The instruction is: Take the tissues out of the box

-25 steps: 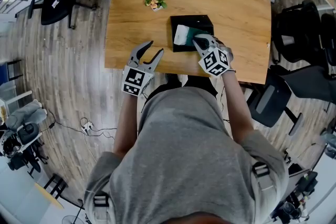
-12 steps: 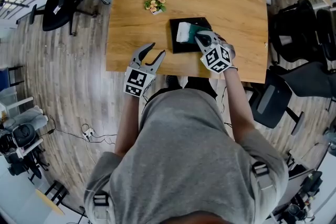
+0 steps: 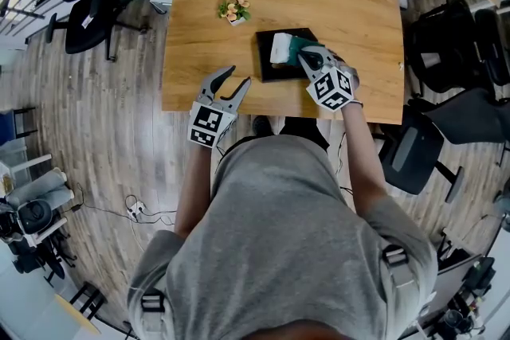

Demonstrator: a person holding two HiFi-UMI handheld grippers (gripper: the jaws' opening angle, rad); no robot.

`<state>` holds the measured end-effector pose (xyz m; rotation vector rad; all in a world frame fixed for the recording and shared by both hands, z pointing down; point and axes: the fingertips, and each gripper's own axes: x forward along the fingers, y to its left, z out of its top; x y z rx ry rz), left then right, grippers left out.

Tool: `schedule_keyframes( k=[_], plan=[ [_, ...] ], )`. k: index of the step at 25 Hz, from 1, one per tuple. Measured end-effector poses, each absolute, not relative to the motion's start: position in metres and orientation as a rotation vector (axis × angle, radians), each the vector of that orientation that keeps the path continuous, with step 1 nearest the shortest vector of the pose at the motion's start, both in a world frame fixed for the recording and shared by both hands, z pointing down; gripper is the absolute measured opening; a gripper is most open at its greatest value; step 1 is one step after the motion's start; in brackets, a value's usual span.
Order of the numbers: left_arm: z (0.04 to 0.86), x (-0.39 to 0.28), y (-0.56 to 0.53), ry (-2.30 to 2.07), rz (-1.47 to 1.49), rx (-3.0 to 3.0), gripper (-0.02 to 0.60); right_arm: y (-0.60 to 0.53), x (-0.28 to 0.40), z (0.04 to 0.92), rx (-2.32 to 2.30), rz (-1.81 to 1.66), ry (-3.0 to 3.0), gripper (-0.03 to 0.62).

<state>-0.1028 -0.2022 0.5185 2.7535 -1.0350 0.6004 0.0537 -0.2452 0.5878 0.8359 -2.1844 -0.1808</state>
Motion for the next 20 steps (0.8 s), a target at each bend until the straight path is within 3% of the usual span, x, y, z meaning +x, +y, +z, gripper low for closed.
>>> schedule_keyframes(
  k=[20],
  plan=[
    [0.509,-0.099,-0.171,-0.961,0.595,2.826,0.189,-0.213,0.057,0.562,0.962,-0.178,-2.207,0.008]
  ],
)
